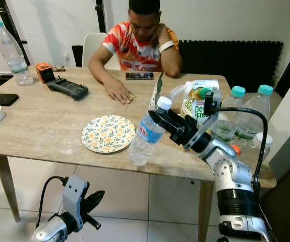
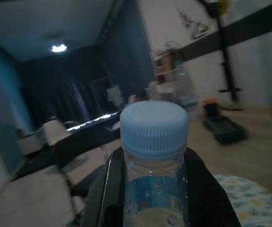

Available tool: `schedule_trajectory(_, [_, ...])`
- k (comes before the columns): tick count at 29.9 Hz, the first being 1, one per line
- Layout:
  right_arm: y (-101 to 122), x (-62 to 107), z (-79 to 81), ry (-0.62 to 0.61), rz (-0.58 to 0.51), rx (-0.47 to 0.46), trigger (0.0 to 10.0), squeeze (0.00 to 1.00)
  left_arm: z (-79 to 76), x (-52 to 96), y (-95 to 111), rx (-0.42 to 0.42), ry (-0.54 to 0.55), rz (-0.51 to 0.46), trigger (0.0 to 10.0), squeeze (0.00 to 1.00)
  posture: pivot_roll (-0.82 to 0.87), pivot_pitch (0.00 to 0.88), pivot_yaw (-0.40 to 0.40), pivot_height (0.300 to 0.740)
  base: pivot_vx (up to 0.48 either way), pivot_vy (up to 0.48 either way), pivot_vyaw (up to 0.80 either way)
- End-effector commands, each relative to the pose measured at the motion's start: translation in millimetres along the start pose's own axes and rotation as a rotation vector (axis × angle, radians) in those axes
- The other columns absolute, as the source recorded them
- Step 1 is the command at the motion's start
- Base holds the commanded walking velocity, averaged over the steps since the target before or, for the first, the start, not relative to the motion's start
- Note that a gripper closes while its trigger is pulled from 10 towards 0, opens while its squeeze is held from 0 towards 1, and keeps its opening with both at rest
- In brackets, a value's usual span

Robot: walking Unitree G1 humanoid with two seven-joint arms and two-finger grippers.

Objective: Restocking fridge

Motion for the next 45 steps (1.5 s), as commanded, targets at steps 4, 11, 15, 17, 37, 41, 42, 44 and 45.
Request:
schedule_trajectory(4, [-69, 0.3, 14.4, 0.062, 0.255, -0.079, 0.0, 0.0, 6.3, 4.2, -15, -0.033, 0.009, 0.06, 10.0, 0.0, 0.06, 0.148, 0.039, 0.74, 0.0, 0.0, 0.0])
schedule_trajectory(11, [-150, 22.2, 26.6, 0.03, 0.507, -0.223, 0.0, 0.0, 4.8, 7.0, -47, -0.032, 0.032, 0.19, 10.0, 0.0, 0.05, 0.153, 0.031, 0.74, 0.0, 0.0, 0.0])
schedule_trajectory(15, [-188, 42.2, 7.3, -0.109, 0.595, -0.203, 0.0, 0.0, -1.3, 9.3, -69, -0.084, 0.031, 0.279, 10.0, 0.0, 0.04, 0.145, 0.018, 0.74, 0.0, 0.0, 0.0])
schedule_trajectory(17, [-197, 47.2, 3.4, -0.138, 0.611, -0.192, 0.0, 0.0, -2.9, 10.2, -74, -0.107, 0.025, 0.303, 10.0, 0.0, 0.04, 0.145, 0.018, 0.74, 0.0, 0.0, 0.0])
schedule_trajectory(37, [-289, 188.0, -71.8, -1.282, 0.553, -0.145, 0.0, 0.0, 13.9, 42.2, -137, -0.078, 0.213, 0.619, 10.0, 0.0, 0.01, 0.074, 0.066, 0.74, 0.0, 0.0, 0.0])
schedule_trajectory(41, [-303, 199.5, -65.6, -1.346, 0.608, -0.129, 0.0, 0.0, 20.6, 49.1, -142, -0.02, 0.274, 0.64, 10.0, 0.0, 0.01, 0.073, 0.083, 0.74, 0.0, 0.0, 0.0])
schedule_trajectory(42, [-306, 203.2, -63.8, -1.37, 0.608, -0.134, 0.0, 0.0, 21.4, 51.0, -144, 0.024, 0.29, 0.634, 10.0, 0.0, 0.01, 0.073, 0.083, 0.74, 0.0, 0.0, 0.0])
schedule_trajectory(44, [-308, 204.7, -62.9, -1.385, 0.603, -0.138, 0.0, 0.0, 20.5, 55.2, -148, 0.075, 0.3, 0.653, 10.0, 0.0, 0.0, 0.075, 0.076, 0.74, 0.0, 0.0, 0.0])
schedule_trajectory(45, [-309, 204.6, -62.6, -1.388, 0.601, -0.141, 0.0, 0.0, 19.4, 57.4, -151, 0.092, 0.299, 0.666, 10.0, 0.0, 0.0, 0.075, 0.076, 0.74, 0.0, 0.0, 0.0])
Point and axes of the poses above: a point about 5 cm out from each wrist's last joint towards the gripper, its own x axis pointing back from the gripper into the wrist, its own y axis along the axis of the wrist's last joint, z = x × y, the point moved 5 cm from there along -x, pointing out of the wrist towards the gripper, and after that the axes turned 9 degrees about -x, right-handed, at the moved point
